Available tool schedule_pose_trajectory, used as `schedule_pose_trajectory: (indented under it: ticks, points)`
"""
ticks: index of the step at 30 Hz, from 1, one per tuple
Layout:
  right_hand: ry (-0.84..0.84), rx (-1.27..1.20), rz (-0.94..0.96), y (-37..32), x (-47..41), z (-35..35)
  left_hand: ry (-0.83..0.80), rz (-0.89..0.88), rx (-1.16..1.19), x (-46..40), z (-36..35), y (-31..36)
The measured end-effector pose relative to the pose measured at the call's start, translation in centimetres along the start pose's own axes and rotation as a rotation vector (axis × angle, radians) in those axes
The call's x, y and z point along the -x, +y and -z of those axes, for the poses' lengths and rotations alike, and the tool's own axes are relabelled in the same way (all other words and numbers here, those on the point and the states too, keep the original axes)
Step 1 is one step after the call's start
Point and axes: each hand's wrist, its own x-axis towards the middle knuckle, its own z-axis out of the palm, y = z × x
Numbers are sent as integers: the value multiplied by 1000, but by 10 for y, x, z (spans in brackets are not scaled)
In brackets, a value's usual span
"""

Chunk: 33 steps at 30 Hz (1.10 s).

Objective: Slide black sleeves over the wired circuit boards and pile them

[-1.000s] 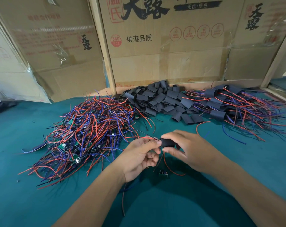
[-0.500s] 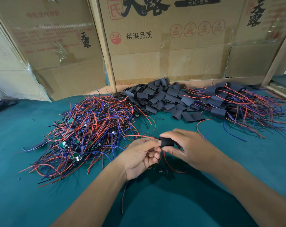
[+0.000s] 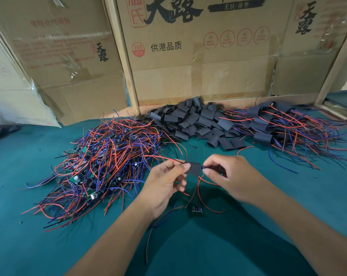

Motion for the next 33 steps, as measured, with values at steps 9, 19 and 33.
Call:
schedule_pose_trajectory:
  ticks: [9, 19, 33]
  points:
    - [-31, -148, -107, -3, -2, 1, -33, 19, 66, 1, 0, -1]
    - [-73, -344, -214, -6, -2, 2, -20, -24, 104, -2, -1, -5]
    - [-108, -357, -201, -19, -2, 5, -122, -73, 97, -3, -1, -14]
